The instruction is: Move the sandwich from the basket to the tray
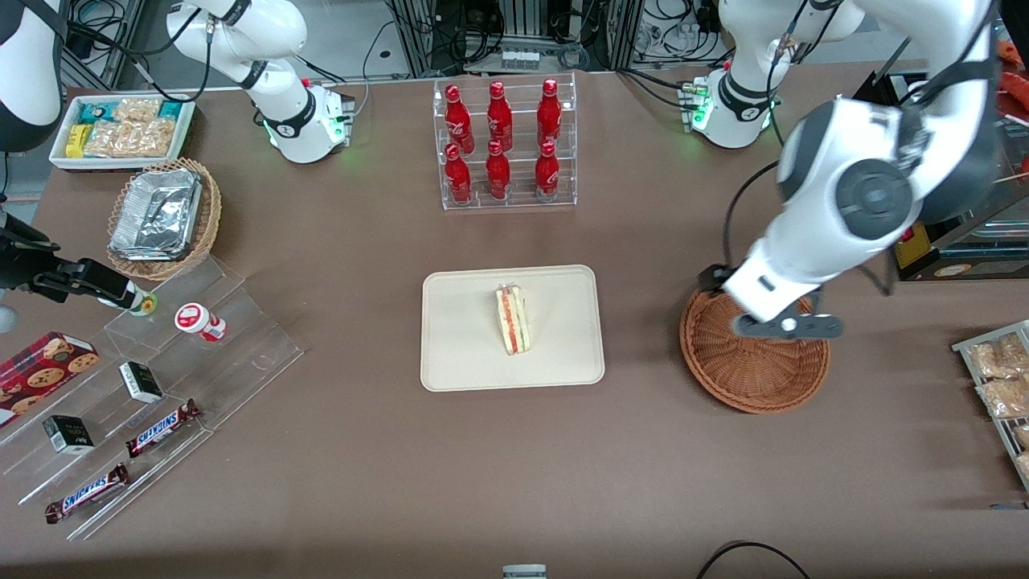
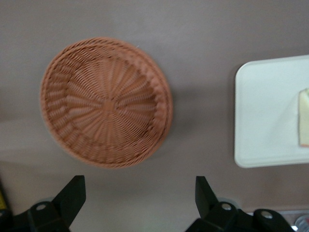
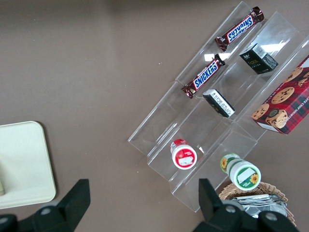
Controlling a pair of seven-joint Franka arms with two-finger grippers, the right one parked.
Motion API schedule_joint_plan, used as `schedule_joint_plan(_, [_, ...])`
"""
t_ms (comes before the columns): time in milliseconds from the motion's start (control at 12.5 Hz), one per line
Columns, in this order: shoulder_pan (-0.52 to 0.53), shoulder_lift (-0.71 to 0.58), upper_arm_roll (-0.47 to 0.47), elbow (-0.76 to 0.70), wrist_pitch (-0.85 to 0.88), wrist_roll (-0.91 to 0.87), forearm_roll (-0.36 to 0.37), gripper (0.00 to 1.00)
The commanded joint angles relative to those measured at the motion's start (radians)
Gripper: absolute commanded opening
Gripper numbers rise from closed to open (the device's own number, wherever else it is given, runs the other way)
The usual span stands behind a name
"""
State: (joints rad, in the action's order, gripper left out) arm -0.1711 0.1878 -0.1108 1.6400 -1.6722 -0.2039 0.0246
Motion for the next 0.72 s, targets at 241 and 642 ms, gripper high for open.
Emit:
schedule_joint_plan(241, [0.123, -0.149, -0.009, 0.041, 0.147, 0.172, -0.032, 1.0])
schedule_joint_plan(642, [0.191, -0.191, -0.021, -0.005, 0.251, 0.184, -0.031, 1.0])
